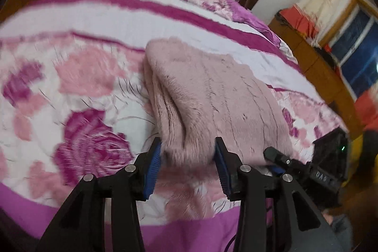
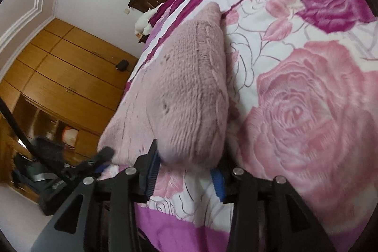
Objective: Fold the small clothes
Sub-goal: 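Lower the folded cardigan onto the bed and open both grippers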
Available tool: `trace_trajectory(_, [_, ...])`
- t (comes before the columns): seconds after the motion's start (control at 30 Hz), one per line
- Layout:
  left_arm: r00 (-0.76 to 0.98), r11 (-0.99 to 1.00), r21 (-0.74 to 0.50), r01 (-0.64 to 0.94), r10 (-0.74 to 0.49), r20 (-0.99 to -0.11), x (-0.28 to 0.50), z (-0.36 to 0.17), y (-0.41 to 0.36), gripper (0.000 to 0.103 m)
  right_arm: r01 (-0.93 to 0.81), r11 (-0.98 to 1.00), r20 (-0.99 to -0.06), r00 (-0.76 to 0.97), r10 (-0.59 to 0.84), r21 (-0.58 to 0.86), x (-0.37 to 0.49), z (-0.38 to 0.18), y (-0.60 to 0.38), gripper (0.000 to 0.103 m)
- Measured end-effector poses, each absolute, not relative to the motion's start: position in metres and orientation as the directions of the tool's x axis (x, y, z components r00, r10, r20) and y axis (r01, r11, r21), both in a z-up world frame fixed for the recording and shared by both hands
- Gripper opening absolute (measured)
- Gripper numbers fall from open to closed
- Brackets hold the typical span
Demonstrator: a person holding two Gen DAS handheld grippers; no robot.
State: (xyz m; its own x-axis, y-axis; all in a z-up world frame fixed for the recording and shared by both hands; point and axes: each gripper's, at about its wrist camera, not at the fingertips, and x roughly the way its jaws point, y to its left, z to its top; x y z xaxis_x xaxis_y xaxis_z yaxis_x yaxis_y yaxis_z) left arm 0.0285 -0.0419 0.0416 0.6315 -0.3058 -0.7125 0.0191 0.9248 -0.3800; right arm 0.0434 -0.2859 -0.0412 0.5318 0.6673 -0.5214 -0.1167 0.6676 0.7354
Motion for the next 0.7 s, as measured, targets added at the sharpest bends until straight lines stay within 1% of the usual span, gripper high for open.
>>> trace_trajectory(0.07, [0.662,0.939,-0.339,0.047,-0.284,-0.693,0.017,0.054,-0.044,0.018,-0.133,0.698,-0.535,0.548,0.644,0.704,0.033,-0.036,-0.283,0.041])
trace_trajectory(0.1, [0.673,0.94,-0.335,0.057,-0.284,-0.683,0.013,0.058,-0.044,0.018,-0.141,0.714,-0.541,0.558,0.63,0.686,0.028,-0.033,-0.282,0.042])
trace_trajectory(0.2, [0.715,0.937,-0.332,0.107,-0.305,-0.629,0.0,0.072,-0.042,0.019,-0.173,0.758,-0.55,0.59,0.591,0.629,0.016,-0.021,-0.279,0.043])
trace_trajectory(0.27, [0.747,0.943,-0.291,0.164,-0.311,-0.588,-0.005,0.082,-0.046,0.025,-0.202,0.776,-0.553,0.597,0.581,0.597,0.011,-0.013,-0.277,0.043])
trace_trajectory(0.3, [0.758,0.948,-0.262,0.182,-0.306,-0.576,-0.006,0.085,-0.048,0.028,-0.213,0.769,-0.549,0.59,0.592,0.602,0.009,-0.01,-0.278,0.045])
trace_trajectory(0.43, [0.793,0.953,-0.185,0.241,-0.303,-0.529,-0.004,0.096,-0.059,0.03,-0.268,0.762,-0.513,0.604,0.61,0.59,0.007,0.004,-0.281,0.047])
trace_trajectory(0.5, [0.814,0.956,-0.146,0.255,-0.293,-0.501,-0.006,0.1,-0.064,0.03,-0.308,0.787,-0.488,0.648,0.584,0.534,0.004,0.017,-0.283,0.056])
trace_trajectory(0.53, [0.826,0.957,-0.124,0.264,-0.29,-0.484,-0.003,0.102,-0.068,0.033,-0.325,0.8,-0.474,0.671,0.571,0.504,0.003,0.024,-0.284,0.059])
trace_trajectory(0.57, [0.83,0.956,-0.118,0.269,-0.292,-0.475,0.0,0.103,-0.069,0.038,-0.338,0.825,-0.456,0.707,0.541,0.453,0.001,0.032,-0.284,0.067])
trace_trajectory(0.6, [0.832,0.955,-0.119,0.27,-0.294,-0.47,0.002,0.104,-0.071,0.053,-0.334,0.847,-0.446,0.737,0.508,0.413,0.001,0.038,-0.284,0.077])
trace_trajectory(0.63, [0.836,0.954,-0.124,0.273,-0.3,-0.46,0.007,0.104,-0.072,0.066,-0.331,0.87,-0.431,0.768,0.474,0.365,0.0,0.043,-0.285,0.081])
trace_trajectory(0.7, [0.853,0.952,-0.131,0.277,-0.306,-0.423,0.015,0.102,-0.071,0.072,-0.346,0.906,-0.386,0.822,0.418,0.244,-0.003,0.051,-0.285,0.091])
